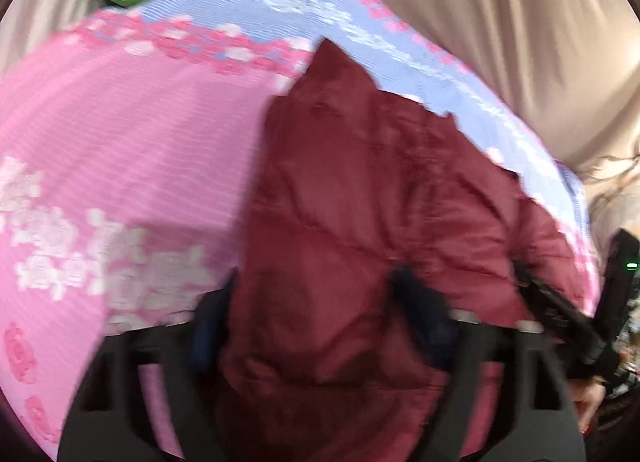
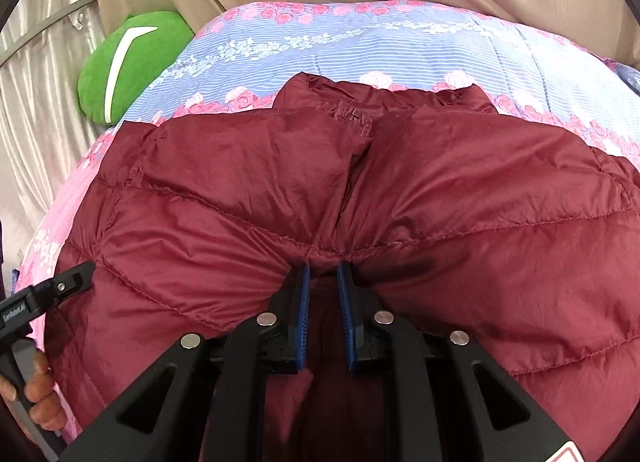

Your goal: Fold large clothes

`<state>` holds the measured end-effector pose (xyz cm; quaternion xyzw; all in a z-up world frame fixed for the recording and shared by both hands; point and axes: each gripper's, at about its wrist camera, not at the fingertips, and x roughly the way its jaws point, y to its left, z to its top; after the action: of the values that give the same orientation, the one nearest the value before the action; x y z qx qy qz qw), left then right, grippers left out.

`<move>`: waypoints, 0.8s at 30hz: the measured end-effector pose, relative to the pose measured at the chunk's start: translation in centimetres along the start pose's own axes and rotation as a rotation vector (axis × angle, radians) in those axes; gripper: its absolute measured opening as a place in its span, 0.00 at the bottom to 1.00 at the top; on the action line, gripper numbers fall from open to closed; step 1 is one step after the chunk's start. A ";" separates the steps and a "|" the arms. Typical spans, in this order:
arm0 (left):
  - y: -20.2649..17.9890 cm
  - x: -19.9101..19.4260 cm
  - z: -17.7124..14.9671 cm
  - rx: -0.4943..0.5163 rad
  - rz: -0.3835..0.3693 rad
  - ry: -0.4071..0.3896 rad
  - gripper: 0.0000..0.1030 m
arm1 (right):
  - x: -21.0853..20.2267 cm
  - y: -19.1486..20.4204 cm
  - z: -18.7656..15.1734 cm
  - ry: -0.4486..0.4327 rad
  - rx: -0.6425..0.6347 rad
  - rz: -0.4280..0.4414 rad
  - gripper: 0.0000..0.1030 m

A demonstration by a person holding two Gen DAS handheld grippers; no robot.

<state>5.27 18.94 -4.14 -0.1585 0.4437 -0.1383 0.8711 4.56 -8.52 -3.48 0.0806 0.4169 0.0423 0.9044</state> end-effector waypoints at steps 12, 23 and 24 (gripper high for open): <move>-7.8 -8.7 1.2 0.174 -0.167 -0.182 0.10 | -2.6 -1.7 2.6 0.010 0.065 0.141 0.18; -15.8 -8.4 0.1 0.331 -0.186 -0.195 0.09 | 3.8 0.0 4.5 0.128 0.033 0.244 0.12; -16.3 -8.2 0.0 0.339 -0.186 -0.192 0.10 | 3.6 -0.3 4.5 0.129 0.047 0.256 0.12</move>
<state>-1.03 7.21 8.36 -0.0625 0.3124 -0.2750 0.9071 10.32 -8.74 -3.40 0.1516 0.4615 0.1525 0.8607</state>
